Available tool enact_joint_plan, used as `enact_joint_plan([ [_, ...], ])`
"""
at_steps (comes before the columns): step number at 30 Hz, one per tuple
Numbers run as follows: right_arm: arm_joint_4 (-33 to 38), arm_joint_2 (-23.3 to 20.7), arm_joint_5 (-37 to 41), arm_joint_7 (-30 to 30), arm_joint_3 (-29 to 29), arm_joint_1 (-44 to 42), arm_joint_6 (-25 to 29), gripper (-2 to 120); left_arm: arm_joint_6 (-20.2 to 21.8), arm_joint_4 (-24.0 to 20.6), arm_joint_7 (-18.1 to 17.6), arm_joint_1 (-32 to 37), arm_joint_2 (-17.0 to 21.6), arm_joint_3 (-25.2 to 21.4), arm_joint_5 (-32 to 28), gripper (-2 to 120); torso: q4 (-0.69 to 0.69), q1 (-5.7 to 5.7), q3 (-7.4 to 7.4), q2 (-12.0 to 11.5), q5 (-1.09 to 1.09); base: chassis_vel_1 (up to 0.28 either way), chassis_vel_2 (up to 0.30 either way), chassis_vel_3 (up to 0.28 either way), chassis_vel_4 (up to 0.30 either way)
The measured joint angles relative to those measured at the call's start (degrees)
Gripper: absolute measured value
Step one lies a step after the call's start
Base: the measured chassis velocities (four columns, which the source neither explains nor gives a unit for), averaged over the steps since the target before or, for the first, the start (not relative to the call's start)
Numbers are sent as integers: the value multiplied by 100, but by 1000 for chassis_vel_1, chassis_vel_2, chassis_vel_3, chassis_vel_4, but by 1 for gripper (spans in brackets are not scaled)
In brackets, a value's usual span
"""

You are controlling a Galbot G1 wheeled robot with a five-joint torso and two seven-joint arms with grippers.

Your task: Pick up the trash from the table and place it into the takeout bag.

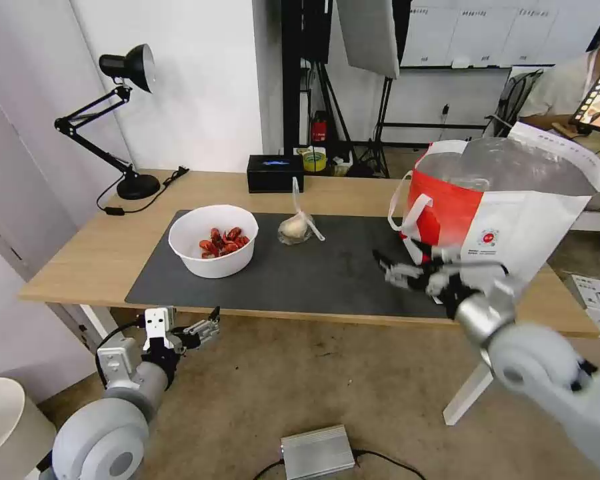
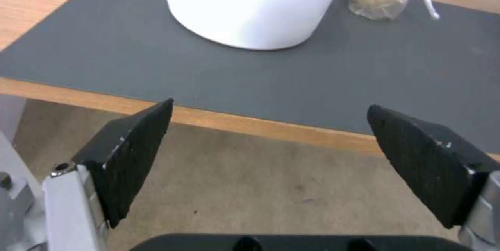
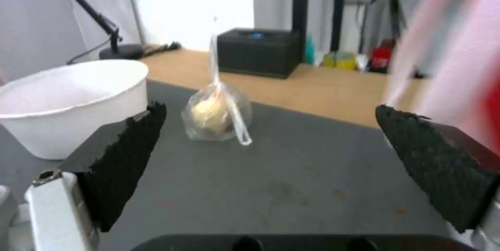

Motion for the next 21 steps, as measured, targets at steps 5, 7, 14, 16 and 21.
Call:
enact_joint_plan([
  [5, -710, 469, 90, -23, -1059, 1326, -150, 100, -1, -14, -9, 69, -19, -94, 9, 100, 0, 0, -1, 0, -1, 0, 0, 0, 0],
  [7, -1070, 727, 118, -24, -1419, 1848, -205, 100, -1, -18, -11, 100, -26, -145, 10, 100, 1, 1, 0, 0, -3, 0, 0, 0, 0],
  [14, -1971, 1456, 291, 119, -2101, 2823, -507, 100, -1, -35, -15, 154, -71, -198, 16, 100, 0, 0, 0, 0, -1, 0, 0, 0, 0],
  [16, -2085, 1550, 306, 140, -2160, 2924, -547, 100, -1, -35, -16, 154, -75, -200, 17, 100, 0, 0, 0, 0, -2, 0, 0, 0, 0],
  [21, -2692, 2108, 429, 176, -2456, 3511, -808, 100, -1, -34, -16, 147, -104, -194, 28, 100, -1, 0, -1, 1, -3, 0, 0, 0, 0],
])
